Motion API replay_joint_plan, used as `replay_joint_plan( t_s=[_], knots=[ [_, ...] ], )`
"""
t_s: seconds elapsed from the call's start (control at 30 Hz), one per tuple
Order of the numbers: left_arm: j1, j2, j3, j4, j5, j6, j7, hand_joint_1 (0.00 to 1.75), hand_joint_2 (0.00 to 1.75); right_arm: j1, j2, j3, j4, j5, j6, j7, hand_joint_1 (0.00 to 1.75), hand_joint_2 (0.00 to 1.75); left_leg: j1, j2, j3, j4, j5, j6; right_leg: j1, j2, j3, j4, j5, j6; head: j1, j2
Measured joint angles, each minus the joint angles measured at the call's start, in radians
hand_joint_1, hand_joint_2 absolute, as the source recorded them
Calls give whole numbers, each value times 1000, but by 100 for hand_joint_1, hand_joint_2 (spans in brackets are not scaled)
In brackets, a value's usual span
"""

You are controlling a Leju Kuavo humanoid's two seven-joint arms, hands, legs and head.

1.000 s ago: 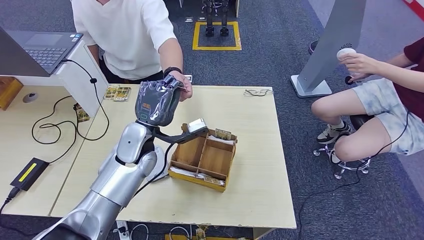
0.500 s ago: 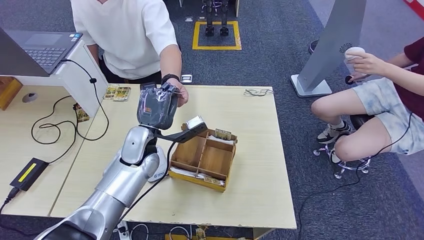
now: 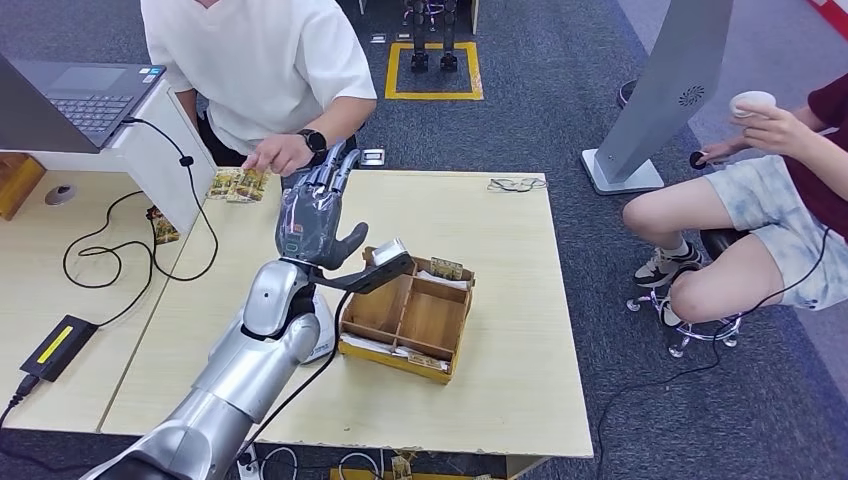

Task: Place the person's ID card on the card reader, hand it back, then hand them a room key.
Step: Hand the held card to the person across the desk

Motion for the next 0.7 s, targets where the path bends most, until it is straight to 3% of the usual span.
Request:
replay_joint_plan(
  t_s=[0.4, 0.7],
  knots=[
    [89, 15, 28, -168, 100, 59, -63, 0, 175, 15, 0, 0, 0, -20, -8, -12, 0, 0, 0, 0, 0, 0, 0, 0, 0, 0, 0, 0, 0, 0, 0, 0],
    [296, 30, 69, -384, 244, 151, -168, 0, 175, 45, 1, -5, -8, -32, -26, -10, 0, 0, 0, 0, -1, 0, -1, 0, 0, 0, 0, 0, -1, 0, 0, 0]
  ],
)
